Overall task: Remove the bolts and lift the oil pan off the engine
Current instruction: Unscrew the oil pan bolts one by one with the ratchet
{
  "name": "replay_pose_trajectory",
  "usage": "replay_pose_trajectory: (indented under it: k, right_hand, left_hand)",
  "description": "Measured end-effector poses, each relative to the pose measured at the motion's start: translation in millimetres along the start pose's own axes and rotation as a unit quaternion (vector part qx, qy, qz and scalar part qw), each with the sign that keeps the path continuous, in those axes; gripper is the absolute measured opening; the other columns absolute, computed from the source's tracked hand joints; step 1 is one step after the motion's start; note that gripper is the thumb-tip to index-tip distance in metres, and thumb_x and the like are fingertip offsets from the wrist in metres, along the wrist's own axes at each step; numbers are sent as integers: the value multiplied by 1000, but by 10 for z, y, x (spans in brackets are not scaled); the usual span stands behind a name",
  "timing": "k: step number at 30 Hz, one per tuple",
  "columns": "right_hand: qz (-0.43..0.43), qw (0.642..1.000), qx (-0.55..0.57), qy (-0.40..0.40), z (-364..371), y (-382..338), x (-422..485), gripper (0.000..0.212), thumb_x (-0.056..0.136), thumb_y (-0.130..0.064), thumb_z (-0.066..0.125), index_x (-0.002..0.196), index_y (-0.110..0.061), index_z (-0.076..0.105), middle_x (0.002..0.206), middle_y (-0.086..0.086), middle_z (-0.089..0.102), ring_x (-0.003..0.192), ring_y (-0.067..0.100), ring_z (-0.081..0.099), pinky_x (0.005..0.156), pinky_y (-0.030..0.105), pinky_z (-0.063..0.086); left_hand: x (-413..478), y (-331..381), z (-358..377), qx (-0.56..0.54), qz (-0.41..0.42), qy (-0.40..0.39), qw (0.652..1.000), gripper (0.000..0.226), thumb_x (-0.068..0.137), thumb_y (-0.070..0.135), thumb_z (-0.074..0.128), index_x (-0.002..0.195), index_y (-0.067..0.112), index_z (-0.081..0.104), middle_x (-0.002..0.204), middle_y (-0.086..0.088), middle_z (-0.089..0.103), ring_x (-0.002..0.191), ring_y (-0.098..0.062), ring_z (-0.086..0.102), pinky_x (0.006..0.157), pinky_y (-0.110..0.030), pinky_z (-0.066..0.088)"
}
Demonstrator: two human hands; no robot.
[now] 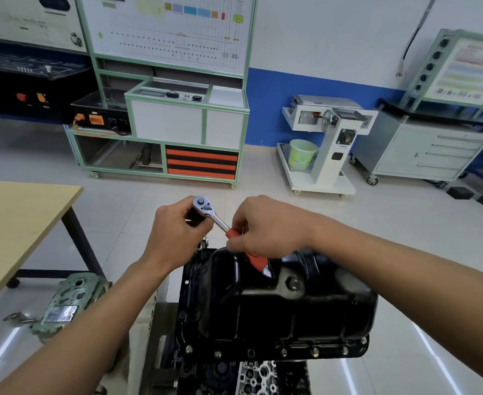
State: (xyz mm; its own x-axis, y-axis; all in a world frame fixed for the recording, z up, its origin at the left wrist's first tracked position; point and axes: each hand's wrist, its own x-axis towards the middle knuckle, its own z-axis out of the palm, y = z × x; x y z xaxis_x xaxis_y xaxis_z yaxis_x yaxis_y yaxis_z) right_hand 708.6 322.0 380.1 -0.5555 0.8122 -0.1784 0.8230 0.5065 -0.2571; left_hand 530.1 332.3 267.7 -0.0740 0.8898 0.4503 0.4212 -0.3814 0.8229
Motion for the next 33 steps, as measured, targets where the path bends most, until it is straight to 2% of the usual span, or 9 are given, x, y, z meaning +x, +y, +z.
replay_pose_trajectory:
  k: [4,8,11,14,18,21,24,28,33]
  right_hand:
    - [-17,997,-64,-29,170,-105,-44,27,98,-28,49,80,-10,56,71,6,58,65,26,55,56,35,43]
    - [-25,980,-199,13,69,12,-46,10,101,-27,46,107,-19,49,78,-4,41,70,21,48,57,35,34]
    - [-55,966,-249,52,6,100,23,12,101,-23,48,112,-19,51,76,-4,39,71,20,44,52,34,26]
    - [-101,938,-311,113,11,240,166,14,102,-18,42,112,-18,52,89,-2,57,93,22,44,63,34,31]
    - [-142,938,-284,140,-56,507,448,25,106,-18,40,128,-23,49,121,-7,61,114,22,43,84,39,42]
    - [-182,941,-248,145,-62,623,660,38,105,-12,42,142,-19,50,137,-2,58,126,25,45,98,33,35]
    - [-218,938,-212,168,-13,589,783,43,98,2,49,139,-9,57,144,5,56,137,29,43,110,33,29]
    - [-158,950,-205,177,35,492,760,35,98,-8,48,130,-16,60,137,2,58,129,25,48,102,40,42]
    - [-35,963,-255,81,-46,341,380,23,98,-39,49,106,-20,60,96,2,56,98,31,60,73,36,45]
  left_hand:
    - [142,57,-92,-126,-54,-136,981,44,79,-14,60,103,22,69,91,-2,76,82,-24,68,71,-41,54]
    - [242,34,-217,-222,-67,-256,938,27,72,22,57,91,10,72,74,-15,61,70,-24,56,66,-33,44]
    - [284,82,-99,-206,-87,-175,959,56,87,55,53,68,4,62,55,-8,51,55,-21,46,57,-29,40]
    - [197,132,146,-152,-75,-17,985,62,95,49,44,58,0,50,47,-1,48,46,-13,44,48,-20,37]
    - [181,135,256,-146,-91,94,981,59,100,40,46,59,-2,48,48,-2,48,47,-16,44,48,-28,38]
    - [284,148,138,-194,-138,-54,970,52,95,41,54,52,10,56,52,-9,54,51,-20,48,56,-32,38]
    - [271,159,73,-193,-136,-227,945,49,84,45,59,48,13,52,51,-14,52,48,-20,48,55,-27,42]
    - [308,168,58,-200,-147,-198,948,53,86,47,53,46,14,44,46,-8,39,46,-15,40,59,-28,40]
    - [263,168,170,-208,-168,-102,958,53,88,54,51,45,23,48,49,-1,43,48,-16,40,59,-33,37]
